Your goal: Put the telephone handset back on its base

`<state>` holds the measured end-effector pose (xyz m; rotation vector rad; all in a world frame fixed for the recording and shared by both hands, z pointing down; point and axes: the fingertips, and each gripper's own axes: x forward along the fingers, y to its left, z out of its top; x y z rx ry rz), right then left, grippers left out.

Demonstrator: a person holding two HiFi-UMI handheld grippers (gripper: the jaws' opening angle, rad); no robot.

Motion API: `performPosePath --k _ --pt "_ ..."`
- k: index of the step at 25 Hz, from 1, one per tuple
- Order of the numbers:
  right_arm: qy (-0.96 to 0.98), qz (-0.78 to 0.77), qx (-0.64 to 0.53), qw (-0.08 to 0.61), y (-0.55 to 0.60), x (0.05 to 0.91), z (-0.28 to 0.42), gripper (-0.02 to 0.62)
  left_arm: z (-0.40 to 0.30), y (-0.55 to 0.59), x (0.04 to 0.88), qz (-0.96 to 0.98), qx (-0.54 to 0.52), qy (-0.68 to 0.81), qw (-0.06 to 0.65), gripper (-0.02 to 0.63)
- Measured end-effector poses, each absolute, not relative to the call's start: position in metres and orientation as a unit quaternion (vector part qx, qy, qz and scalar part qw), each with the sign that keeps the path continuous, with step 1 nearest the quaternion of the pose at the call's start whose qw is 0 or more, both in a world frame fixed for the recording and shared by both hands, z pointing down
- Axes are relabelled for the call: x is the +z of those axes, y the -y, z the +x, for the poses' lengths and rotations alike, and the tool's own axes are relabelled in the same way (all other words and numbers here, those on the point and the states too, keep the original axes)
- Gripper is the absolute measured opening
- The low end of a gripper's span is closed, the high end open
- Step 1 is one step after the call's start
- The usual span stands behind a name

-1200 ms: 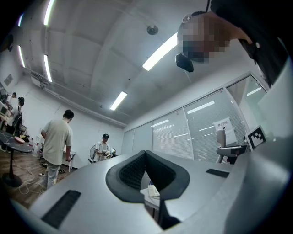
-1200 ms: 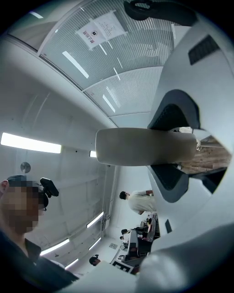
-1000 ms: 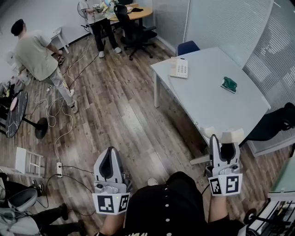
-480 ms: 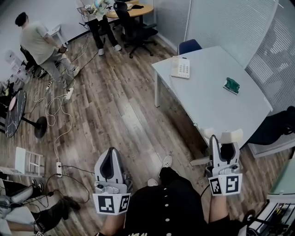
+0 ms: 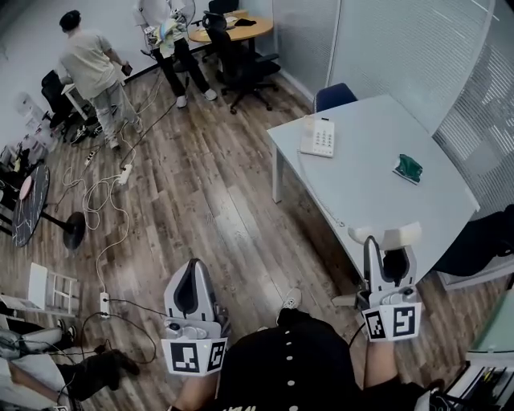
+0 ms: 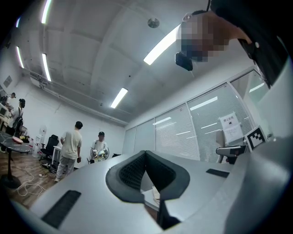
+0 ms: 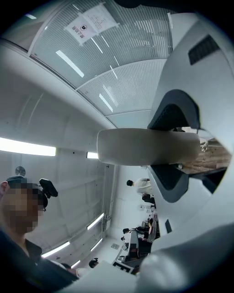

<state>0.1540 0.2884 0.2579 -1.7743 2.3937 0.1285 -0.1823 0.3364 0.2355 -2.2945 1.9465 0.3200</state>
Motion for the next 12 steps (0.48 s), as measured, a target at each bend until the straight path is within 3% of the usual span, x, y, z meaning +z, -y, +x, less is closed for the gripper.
performPosePath --k 12 --pt "-0.804 -0.586 0.04 0.086 -0.224 0.261 0.168 0.239 -0.165 -0.272 0.236 -0.755 0.101 -0.645 0.062 0.014"
